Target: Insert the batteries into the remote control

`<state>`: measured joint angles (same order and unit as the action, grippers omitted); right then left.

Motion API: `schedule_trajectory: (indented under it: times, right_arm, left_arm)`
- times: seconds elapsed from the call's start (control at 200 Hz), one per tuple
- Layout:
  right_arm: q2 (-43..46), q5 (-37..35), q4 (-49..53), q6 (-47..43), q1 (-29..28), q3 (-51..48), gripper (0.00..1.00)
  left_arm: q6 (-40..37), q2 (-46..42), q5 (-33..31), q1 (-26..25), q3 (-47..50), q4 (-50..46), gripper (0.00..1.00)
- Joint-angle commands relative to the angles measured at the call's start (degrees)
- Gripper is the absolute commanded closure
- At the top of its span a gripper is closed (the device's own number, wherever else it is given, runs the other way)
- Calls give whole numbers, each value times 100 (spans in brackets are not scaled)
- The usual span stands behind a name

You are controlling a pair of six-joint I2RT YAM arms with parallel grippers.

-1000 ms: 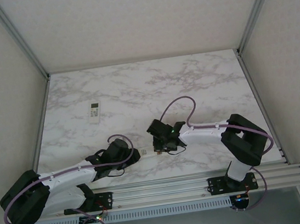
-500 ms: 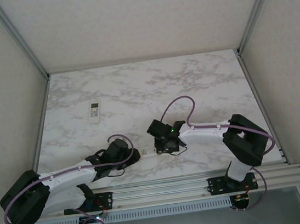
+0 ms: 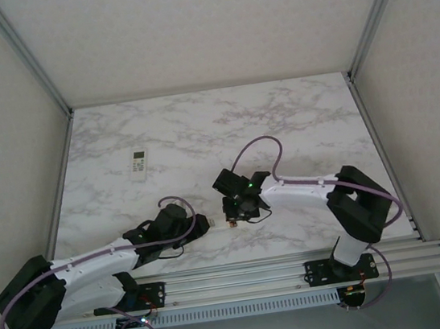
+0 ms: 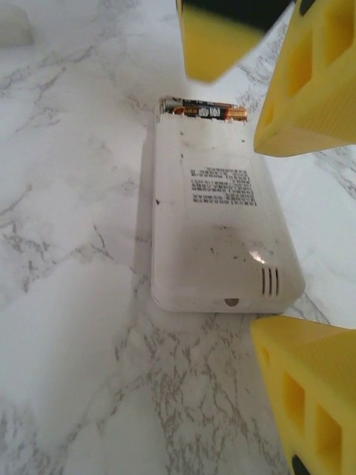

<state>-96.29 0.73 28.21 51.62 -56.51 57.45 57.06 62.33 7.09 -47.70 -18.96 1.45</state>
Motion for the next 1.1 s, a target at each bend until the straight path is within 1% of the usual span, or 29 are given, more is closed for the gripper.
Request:
schedule_trajectory:
  times: [0.0,0.085,0.19,0.265,0.315,0.36,0.456,0.471,0.501,0.531,0.566,0.651,0.721,0.841,0.921,0.956,1.036,1.096]
  right_arm:
    - [-277,167,-52,-75,-50,155,84]
    - [-206,130,42,-93,-45,167,84]
    - [184,-127,331,-305,-20,328,82]
    - [488,-586,579,-664,99,430,77]
    - [686,-923,766,-875,315,489,72]
    - [831,-1057,866,-999,574,510,66]
    - [987,-971,879,-906,1301,519,57]
    - [983,-931,898,-835,1338,528,56]
    - [939,-878,942,-692,1653,577,56]
    - [881,-813,995,-510,1814,648,55]
    - [782,-714,1006,-310,1988,718,53]
    - [482,-476,892,216,2271,819,43]
    - [107,-122,846,458,2467,989,42]
    - [-474,177,1028,743,2577,1417,40]
    - [-762,516,956,1298,2568,1486,37]
    - [-869,606,962,1505,2582,1533,33]
    - [-1087,436,1205,1751,2583,1778,26]
    - [-1228,346,1335,1837,2592,1942,25]
  left_arm:
    - [-34,-144,-225,-43,25,-42,39]
    - [-58,-181,-226,-45,15,-91,38]
    - [-96,-292,-317,-45,10,-176,37]
    - [-208,-406,-458,-42,-86,-368,34]
    - [-340,-460,-608,-42,-232,-593,32]
    - [-466,-510,-717,-46,-372,-780,31]
    - [-697,-643,-876,-39,-554,-935,28]
    - [-718,-667,-895,-39,-560,-949,28]
    - [-747,-706,-942,-41,-581,-946,28]
    - [-765,-754,-976,-46,-578,-924,27]
    - [-770,-811,-1025,-46,-562,-890,26]
    - [-771,-972,-1125,-45,-507,-784,25]
    - [-782,-1076,-1215,-46,-470,-738,24]
    - [-821,-1191,-1361,-44,-465,-751,21]
    - [-866,-1222,-1411,-43,-433,-723,21]
    - [-892,-1223,-1412,-42,-395,-695,21]
    - [-918,-1205,-1375,-46,-355,-627,21]
    - [-928,-1221,-1253,-44,-312,-498,21]
